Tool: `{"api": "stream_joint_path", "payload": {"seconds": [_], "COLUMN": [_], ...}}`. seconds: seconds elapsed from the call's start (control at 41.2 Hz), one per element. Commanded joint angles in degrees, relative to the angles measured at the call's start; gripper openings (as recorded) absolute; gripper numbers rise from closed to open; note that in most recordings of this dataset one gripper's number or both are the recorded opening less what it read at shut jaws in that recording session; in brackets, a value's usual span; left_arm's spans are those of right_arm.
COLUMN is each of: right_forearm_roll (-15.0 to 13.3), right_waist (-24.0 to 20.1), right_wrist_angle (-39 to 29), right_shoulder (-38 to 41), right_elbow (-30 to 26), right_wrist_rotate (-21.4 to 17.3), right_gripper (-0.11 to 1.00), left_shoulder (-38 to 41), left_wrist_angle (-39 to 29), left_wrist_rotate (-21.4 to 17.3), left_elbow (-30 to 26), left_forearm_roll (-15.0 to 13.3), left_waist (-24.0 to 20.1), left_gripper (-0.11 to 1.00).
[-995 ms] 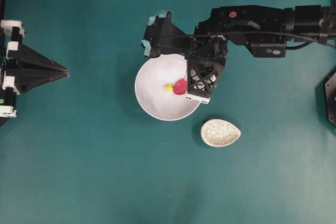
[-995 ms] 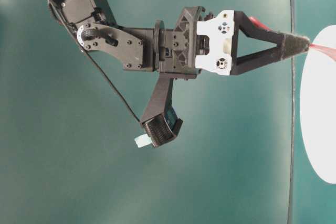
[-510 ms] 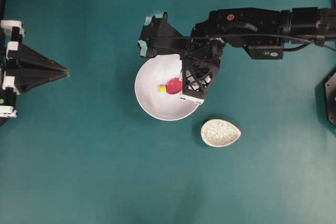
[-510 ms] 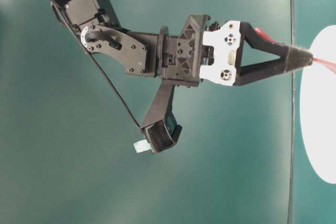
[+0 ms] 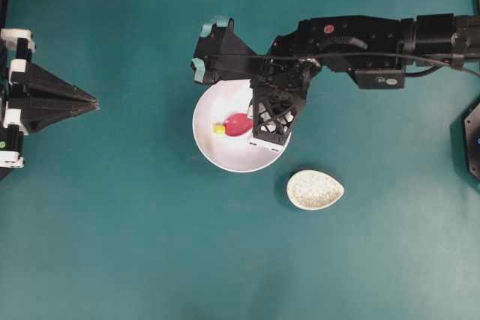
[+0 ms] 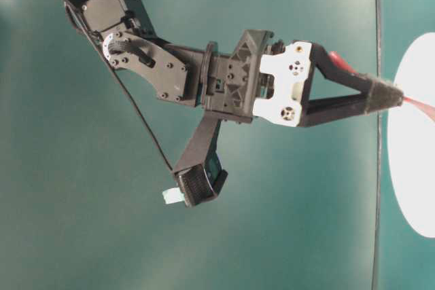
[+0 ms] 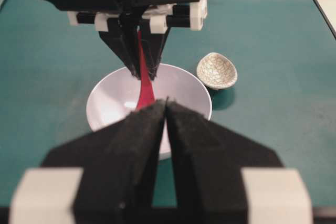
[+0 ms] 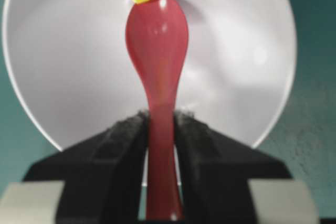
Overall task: Scoop the yellow hexagonal prism block from the bowl with a spoon using the right arm.
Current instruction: 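Slide the spoon tip under the yellow block along the bowl floor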
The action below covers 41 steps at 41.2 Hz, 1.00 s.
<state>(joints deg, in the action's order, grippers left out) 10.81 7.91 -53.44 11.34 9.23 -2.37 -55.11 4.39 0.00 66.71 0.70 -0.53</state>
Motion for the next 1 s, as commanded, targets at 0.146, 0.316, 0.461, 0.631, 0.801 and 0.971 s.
{"api": "stream_joint_path", "payload": {"seconds": [0.146,0.316,0.461,0.631,0.801,0.971], "right_forearm_roll": [0.79,0.79,0.79,0.62,0.53,0.44], "right_waist": [-0.7,-0.7,-0.7,-0.7,-0.62,-0.62], "right_wrist_angle": [2.64,3.52,4.48,4.48,4.75,5.36], "right_shoulder": [-1.05,-1.05,-1.05,-1.23,-1.85,-2.02], "right_elbow": [-0.62,-0.62,-0.62,-0.62,-0.7,-0.7], "right_wrist_rotate": [-0.18,-0.26,-0.35,-0.35,-0.35,-0.35], "right_gripper": [0.23,0.23,0.23,0.23,0.23,0.23], "left_shoulder": [0.26,0.26,0.26,0.26,0.26,0.26], "left_wrist_angle": [0.26,0.26,0.26,0.26,0.26,0.26], "left_wrist_rotate": [0.0,0.09,0.09,0.09,0.09,0.09], "left_elbow": [-1.41,-1.32,-1.41,-1.41,-1.32,-1.41], "left_forearm_roll": [0.18,0.18,0.18,0.18,0.18,0.18], "left_waist": [0.0,0.0,0.0,0.0,0.0,0.0], "left_gripper": [0.1,0.1,0.1,0.1,0.1,0.1]}}
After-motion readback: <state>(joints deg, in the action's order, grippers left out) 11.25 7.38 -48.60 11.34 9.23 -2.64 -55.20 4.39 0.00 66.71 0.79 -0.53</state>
